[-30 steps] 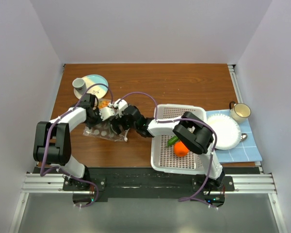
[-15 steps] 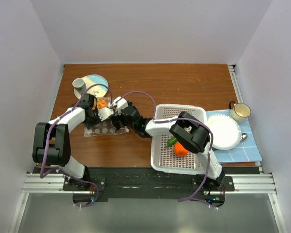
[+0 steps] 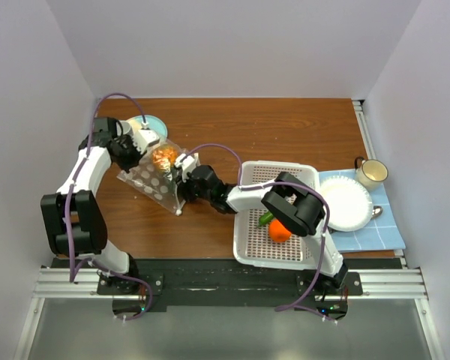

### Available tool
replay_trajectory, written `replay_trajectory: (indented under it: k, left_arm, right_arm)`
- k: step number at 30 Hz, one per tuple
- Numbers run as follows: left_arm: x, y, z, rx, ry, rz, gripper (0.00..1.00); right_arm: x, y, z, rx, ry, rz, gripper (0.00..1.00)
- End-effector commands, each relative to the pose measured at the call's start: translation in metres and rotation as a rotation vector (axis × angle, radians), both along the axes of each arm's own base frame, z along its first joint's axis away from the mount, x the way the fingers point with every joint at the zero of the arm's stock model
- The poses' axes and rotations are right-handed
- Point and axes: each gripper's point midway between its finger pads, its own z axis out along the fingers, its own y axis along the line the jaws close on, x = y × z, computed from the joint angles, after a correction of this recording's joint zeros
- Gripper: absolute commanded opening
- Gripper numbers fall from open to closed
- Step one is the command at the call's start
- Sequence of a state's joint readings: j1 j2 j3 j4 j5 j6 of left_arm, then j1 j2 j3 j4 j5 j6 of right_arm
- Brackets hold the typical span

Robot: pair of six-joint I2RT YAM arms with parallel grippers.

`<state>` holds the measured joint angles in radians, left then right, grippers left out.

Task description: Open the zip-top bag and remove the fake food

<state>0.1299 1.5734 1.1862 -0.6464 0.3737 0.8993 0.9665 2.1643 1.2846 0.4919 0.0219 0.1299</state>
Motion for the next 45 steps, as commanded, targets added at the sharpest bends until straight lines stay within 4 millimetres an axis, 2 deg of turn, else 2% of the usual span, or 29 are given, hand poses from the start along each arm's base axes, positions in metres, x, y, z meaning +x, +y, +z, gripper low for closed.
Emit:
replay_trajectory:
  k: [1, 2, 4, 8, 9, 11, 12, 14, 15, 20, 24, 25, 27, 28, 32, 33, 35, 36, 39, 45]
  left_arm:
    - [-0.012, -0.016, -0.02, -0.089, 0.063, -0.003, 0.0]
    - [-0.011, -0.016, -0.023, -0.092, 0.064, 0.003, 0.0]
    - [-0.016, -0.019, -0.033, -0.108, 0.086, 0.006, 0.0]
    - [-0.016, -0.017, -0.046, -0.101, 0.088, 0.022, 0.0]
    - [-0.015, -0.013, -0.048, -0.085, 0.086, 0.03, 0.0]
    - [-0.015, -0.01, -0.055, -0.073, 0.085, 0.04, 0.0]
    - [-0.015, -0.009, -0.058, -0.064, 0.084, 0.044, 0.0]
    - [-0.015, -0.004, -0.062, -0.039, 0.077, 0.056, 0.0]
    - [-0.015, -0.001, -0.064, -0.024, 0.077, 0.062, 0.0]
    - [-0.018, 0.007, -0.069, 0.025, 0.062, 0.073, 0.0]
    - [-0.02, 0.012, -0.068, 0.057, 0.049, 0.079, 0.0]
    - [-0.022, 0.012, -0.07, 0.061, 0.052, 0.078, 0.0]
    - [-0.023, 0.013, -0.069, 0.066, 0.047, 0.078, 0.0]
    - [-0.023, 0.013, -0.069, 0.065, 0.047, 0.079, 0.0]
    - [-0.023, 0.012, -0.068, 0.055, 0.047, 0.078, 0.0]
    - [-0.023, 0.011, -0.068, 0.053, 0.05, 0.077, 0.0]
    - [-0.023, 0.011, -0.068, 0.052, 0.053, 0.076, 0.0]
    - [-0.023, 0.011, -0.068, 0.05, 0.054, 0.076, 0.0]
    - [-0.023, 0.009, -0.067, 0.041, 0.057, 0.075, 0.0]
    - [-0.018, 0.007, -0.061, 0.016, 0.047, 0.113, 0.0]
  right_arm:
    - [-0.008, 0.008, 0.042, 0.101, 0.013, 0.03, 0.15]
    - [-0.01, 0.006, 0.043, 0.104, 0.019, 0.029, 0.05]
    - [-0.014, 0.004, 0.047, 0.116, 0.029, 0.027, 0.0]
    - [-0.023, -0.011, 0.054, 0.107, 0.038, 0.019, 0.0]
    - [-0.024, -0.015, 0.064, 0.113, 0.029, 0.014, 0.0]
    - [-0.029, -0.026, 0.062, 0.078, 0.047, 0.003, 0.0]
    - [-0.029, -0.03, 0.075, 0.083, 0.031, -0.002, 0.0]
    - [-0.035, -0.044, 0.072, 0.046, 0.046, -0.02, 0.0]
    - [-0.035, -0.05, 0.084, 0.055, 0.029, -0.037, 0.0]
    - [-0.046, -0.081, 0.08, -0.048, 0.054, -0.069, 0.0]
    - [-0.057, -0.092, 0.085, -0.075, 0.068, -0.047, 0.0]
    - [-0.064, -0.098, 0.077, -0.117, 0.101, -0.034, 0.0]
    - [-0.072, -0.099, 0.077, -0.151, 0.127, 0.007, 0.0]
    - [-0.079, -0.108, 0.068, -0.205, 0.164, 0.011, 0.0]
    - [-0.095, -0.121, 0.071, -0.218, 0.197, 0.035, 0.0]
    - [-0.098, -0.123, 0.086, -0.186, 0.18, 0.038, 0.0]
    - [-0.101, -0.129, 0.095, -0.164, 0.163, 0.038, 0.0]
    - [-0.102, -0.131, 0.11, -0.135, 0.144, 0.034, 0.0]
    - [-0.101, -0.139, 0.13, -0.121, 0.099, 0.02, 0.0]
    - [-0.101, -0.149, 0.147, -0.165, 0.074, 0.02, 0.0]
